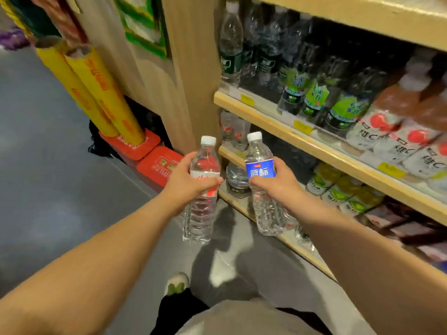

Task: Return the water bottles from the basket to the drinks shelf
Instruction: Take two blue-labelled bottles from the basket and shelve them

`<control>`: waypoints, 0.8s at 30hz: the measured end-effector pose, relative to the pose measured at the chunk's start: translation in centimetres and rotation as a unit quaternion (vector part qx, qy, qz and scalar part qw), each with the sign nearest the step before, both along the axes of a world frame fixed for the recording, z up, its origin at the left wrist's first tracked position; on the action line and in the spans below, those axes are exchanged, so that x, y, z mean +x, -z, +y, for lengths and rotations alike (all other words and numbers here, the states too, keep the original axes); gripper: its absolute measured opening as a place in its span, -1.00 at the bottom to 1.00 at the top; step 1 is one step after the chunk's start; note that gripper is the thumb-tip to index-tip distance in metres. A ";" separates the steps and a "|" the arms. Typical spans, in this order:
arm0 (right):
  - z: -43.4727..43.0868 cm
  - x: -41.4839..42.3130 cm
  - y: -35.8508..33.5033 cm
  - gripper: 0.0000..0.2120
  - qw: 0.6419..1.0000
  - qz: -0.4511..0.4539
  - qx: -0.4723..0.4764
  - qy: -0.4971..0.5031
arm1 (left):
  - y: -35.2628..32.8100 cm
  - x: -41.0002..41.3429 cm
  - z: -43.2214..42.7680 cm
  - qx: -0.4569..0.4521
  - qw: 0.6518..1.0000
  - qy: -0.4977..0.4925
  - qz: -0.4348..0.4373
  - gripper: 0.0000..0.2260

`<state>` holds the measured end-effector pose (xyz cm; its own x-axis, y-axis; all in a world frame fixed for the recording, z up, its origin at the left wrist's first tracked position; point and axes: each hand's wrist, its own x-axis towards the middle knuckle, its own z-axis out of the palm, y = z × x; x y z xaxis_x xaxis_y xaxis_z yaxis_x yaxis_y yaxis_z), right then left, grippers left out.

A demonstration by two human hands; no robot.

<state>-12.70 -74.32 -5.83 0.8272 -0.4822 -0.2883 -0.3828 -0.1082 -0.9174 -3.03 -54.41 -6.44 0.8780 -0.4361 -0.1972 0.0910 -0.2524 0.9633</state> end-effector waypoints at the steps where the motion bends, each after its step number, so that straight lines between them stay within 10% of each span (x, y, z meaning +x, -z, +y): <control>1: 0.2 0.4 0.4 -0.54 1.000 -0.001 0.013 0.027 | 0.4 1.6 -0.4 0.004 0.999 0.031 0.007 -0.46; 11: 0.8 2.8 7.6 -0.54 0.952 -0.008 0.106 0.288 | 7.2 10.5 -5.3 0.000 0.974 0.222 0.053 -0.55; 24: -7.1 5.9 28.5 -0.45 0.941 -0.044 -0.067 0.328 | 27.9 13.9 -15.3 -0.061 0.970 0.233 0.034 -0.46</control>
